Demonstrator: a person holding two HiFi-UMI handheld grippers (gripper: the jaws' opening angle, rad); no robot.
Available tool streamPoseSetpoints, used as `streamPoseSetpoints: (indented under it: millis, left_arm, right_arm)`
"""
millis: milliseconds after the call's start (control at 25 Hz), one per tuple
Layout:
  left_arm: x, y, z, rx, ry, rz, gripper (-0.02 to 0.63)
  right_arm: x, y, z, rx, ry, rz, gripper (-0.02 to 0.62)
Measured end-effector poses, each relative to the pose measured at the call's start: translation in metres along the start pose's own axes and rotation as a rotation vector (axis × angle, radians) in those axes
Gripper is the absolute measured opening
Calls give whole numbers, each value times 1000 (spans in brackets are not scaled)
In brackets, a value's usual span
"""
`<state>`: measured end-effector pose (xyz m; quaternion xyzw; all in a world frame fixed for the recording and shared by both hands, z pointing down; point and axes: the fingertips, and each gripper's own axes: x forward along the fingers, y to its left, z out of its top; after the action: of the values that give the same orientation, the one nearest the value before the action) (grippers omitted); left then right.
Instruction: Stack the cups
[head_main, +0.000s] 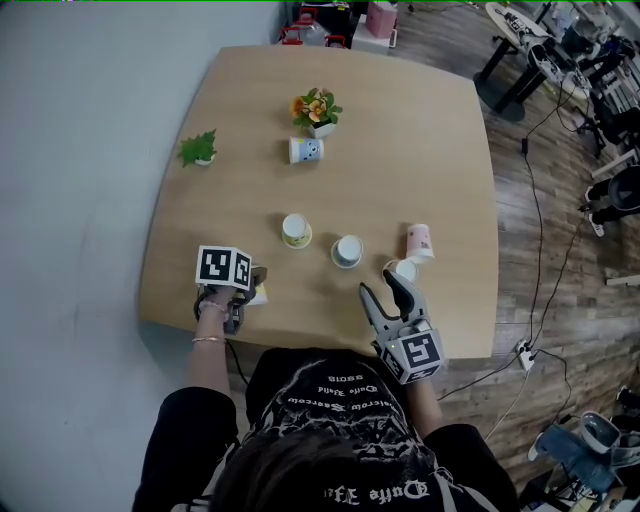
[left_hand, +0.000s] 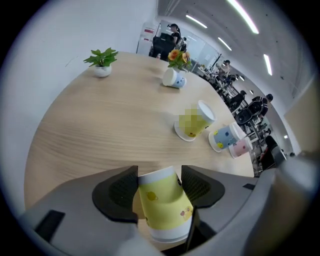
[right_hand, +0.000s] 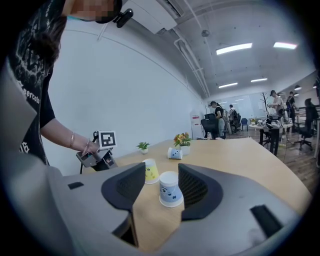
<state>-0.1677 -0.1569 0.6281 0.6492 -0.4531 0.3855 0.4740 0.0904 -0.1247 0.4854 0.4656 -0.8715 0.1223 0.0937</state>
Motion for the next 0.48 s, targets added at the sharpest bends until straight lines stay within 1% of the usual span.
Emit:
streamPoseSetpoints:
  millis: [120,320,400,480]
  left_arm:
    - [-8,-11,10,22,-100,-27,279]
    - [-21,-36,21,135,-253,-50,279]
    - [-25,-46,25,151,-318,-69,279]
    - [-31,-55,31,146,-399,-93,279]
  right_arm:
    - [3,0,0,-8,4,12,202]
    - [8,11,-1,-18,16,45,202]
    - [9,17,-3,-17,24,61,202]
    - [10,24,-6,-12,35,77,202]
